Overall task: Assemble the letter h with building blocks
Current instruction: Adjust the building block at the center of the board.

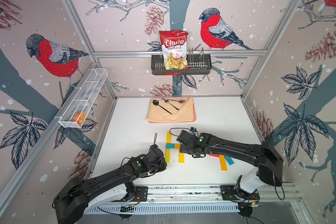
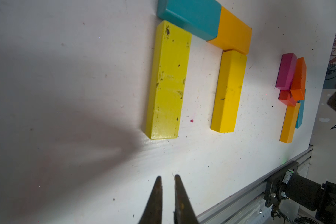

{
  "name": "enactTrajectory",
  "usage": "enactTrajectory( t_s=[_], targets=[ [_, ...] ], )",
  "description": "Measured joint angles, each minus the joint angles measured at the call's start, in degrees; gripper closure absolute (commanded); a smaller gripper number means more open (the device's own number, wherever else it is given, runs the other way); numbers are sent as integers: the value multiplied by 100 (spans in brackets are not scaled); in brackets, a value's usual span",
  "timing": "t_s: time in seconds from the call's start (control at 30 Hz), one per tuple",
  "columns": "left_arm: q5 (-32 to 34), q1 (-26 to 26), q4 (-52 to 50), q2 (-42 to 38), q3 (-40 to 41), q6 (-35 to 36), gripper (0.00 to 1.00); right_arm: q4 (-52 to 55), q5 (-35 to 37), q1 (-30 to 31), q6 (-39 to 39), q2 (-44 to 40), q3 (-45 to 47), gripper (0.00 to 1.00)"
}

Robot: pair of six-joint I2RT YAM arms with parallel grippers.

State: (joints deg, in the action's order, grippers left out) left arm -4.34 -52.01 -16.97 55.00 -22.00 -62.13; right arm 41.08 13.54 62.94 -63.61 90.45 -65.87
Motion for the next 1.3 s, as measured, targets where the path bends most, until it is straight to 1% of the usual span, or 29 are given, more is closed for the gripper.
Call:
enactTrajectory(
  t_s=[0.23,0.7,1.3],
  targets=[
    [-17,0,280,284,11,-44,88,9,-2,-111,-81,-131,144,24],
    [-4,0,520,660,9,-37,88,7,-4,-221,-76,-192,175,26],
    [131,94,597,798,4,68,88,-17,-9,-273,-57,-192,234,27]
  ],
)
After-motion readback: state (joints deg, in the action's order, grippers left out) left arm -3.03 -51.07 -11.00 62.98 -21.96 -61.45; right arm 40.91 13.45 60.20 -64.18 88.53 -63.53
